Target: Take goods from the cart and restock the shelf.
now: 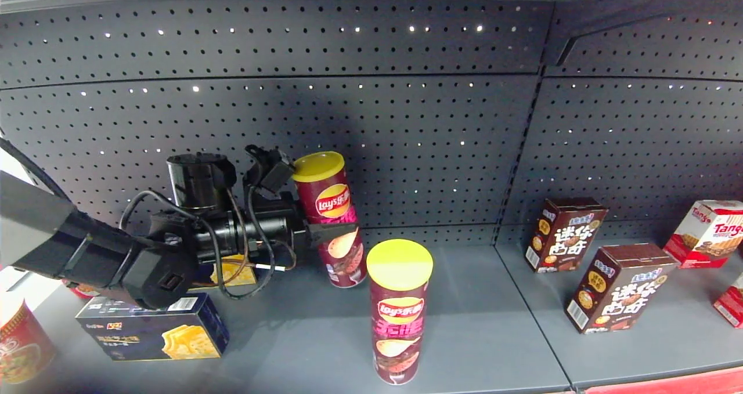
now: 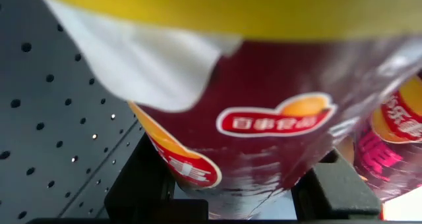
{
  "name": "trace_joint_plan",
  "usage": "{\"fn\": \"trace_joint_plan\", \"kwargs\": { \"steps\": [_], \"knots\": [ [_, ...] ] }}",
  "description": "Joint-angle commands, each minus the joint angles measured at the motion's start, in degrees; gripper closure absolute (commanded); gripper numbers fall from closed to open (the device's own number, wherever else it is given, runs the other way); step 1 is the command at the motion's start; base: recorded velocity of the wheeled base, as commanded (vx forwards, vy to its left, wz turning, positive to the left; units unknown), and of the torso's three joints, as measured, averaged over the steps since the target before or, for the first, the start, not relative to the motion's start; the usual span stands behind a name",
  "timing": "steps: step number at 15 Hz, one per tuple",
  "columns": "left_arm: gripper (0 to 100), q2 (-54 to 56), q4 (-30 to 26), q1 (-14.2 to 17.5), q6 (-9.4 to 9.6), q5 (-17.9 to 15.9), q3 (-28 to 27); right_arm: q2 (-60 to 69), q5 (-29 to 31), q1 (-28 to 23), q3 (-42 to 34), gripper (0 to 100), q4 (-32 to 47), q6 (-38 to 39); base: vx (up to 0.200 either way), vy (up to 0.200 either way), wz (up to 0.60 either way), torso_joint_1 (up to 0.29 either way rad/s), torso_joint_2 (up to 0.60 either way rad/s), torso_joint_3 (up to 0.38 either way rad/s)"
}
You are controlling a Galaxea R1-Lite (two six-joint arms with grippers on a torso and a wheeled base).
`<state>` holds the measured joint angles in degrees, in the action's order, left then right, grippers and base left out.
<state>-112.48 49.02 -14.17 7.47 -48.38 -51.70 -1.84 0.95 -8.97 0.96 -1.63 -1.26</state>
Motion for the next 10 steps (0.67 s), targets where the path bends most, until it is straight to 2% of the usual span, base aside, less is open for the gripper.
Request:
{"fn": "trace_joint_plan", "kwargs": {
  "steps": [1,2,3,4,5,8,9,10],
  "knots": [
    [100,-0.98,-0.06,-0.69,-0.09,-0.48,-0.33,-0.09,0.02,0.01,0.00,0,-0.04,-0.06,0.000,0.000,0.00,0.000,0.00,0.000],
    [100,-0.98,-0.06,-0.69,-0.09,-2.24,-0.16,-0.09,0.10,0.01,-0.08,0,-0.12,-0.06,0.000,0.000,0.00,0.000,0.00,0.000],
    [100,-1.25,0.20,-0.60,-0.18,-6.99,-0.33,-0.09,0.10,0.01,0.00,0,-0.04,-0.06,0.000,0.000,0.00,0.000,0.00,0.000],
    [100,-1.78,0.38,-0.51,-0.79,-7.51,-0.42,-0.09,0.10,0.01,0.00,0,-0.04,-0.06,0.000,0.000,0.00,0.000,0.00,0.000],
    [100,-2.65,1.17,-0.42,-1.50,-6.02,-1.12,-0.09,0.10,0.01,0.00,0,-0.04,-0.06,0.000,0.000,0.00,0.000,0.00,0.000],
    [100,-3.71,1.43,-0.25,-1.76,-4.61,-3.06,-0.09,-0.25,0.01,0.00,0,-0.04,-0.06,0.000,0.000,0.00,0.000,0.00,0.000],
    [100,-4.94,1.43,-0.34,-1.76,-2.06,-4.64,-0.09,-0.34,0.01,0.00,0,-0.04,-0.06,0.000,0.000,0.00,0.000,0.00,0.000],
    [100,-5.73,1.34,-0.51,-1.76,-1.01,-5.78,-0.09,-0.34,0.01,0.00,0,-0.04,-0.06,0.000,0.000,0.00,0.000,0.00,0.000]
  ]
}}
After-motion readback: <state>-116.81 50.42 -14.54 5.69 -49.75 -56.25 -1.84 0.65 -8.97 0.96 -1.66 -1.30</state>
